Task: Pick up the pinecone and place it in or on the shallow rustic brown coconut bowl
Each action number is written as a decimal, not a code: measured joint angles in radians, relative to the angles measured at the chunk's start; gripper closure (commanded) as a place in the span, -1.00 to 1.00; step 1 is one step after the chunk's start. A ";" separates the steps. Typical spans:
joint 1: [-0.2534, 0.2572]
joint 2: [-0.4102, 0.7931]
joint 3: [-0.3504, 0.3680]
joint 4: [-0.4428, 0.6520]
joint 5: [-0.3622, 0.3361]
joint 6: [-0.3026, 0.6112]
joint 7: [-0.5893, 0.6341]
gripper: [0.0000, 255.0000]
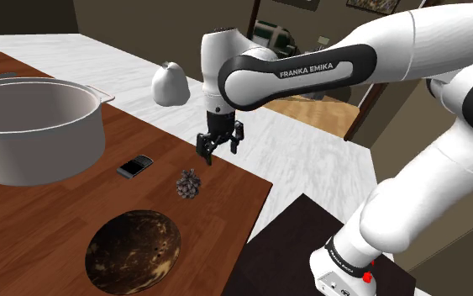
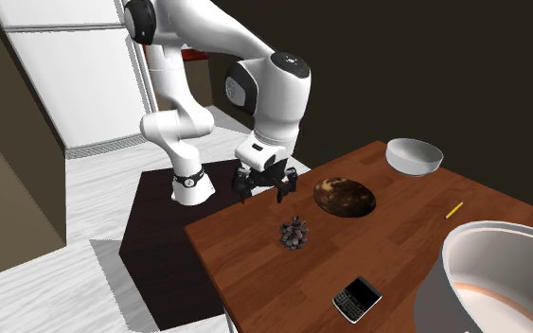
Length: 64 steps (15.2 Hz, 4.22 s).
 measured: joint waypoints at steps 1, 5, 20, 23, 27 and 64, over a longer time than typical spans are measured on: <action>0.004 0.050 0.011 0.034 -0.020 0.004 0.031 -1.00; 0.037 0.230 0.039 0.174 -0.098 -0.006 0.151 -1.00; 0.103 0.471 0.029 0.292 -0.207 0.053 0.283 -1.00; 0.104 0.472 0.028 0.292 -0.208 0.054 0.284 -1.00; 0.103 0.471 0.028 0.293 -0.209 0.054 0.284 1.00; 0.194 0.430 0.093 0.531 -0.157 -0.228 0.375 1.00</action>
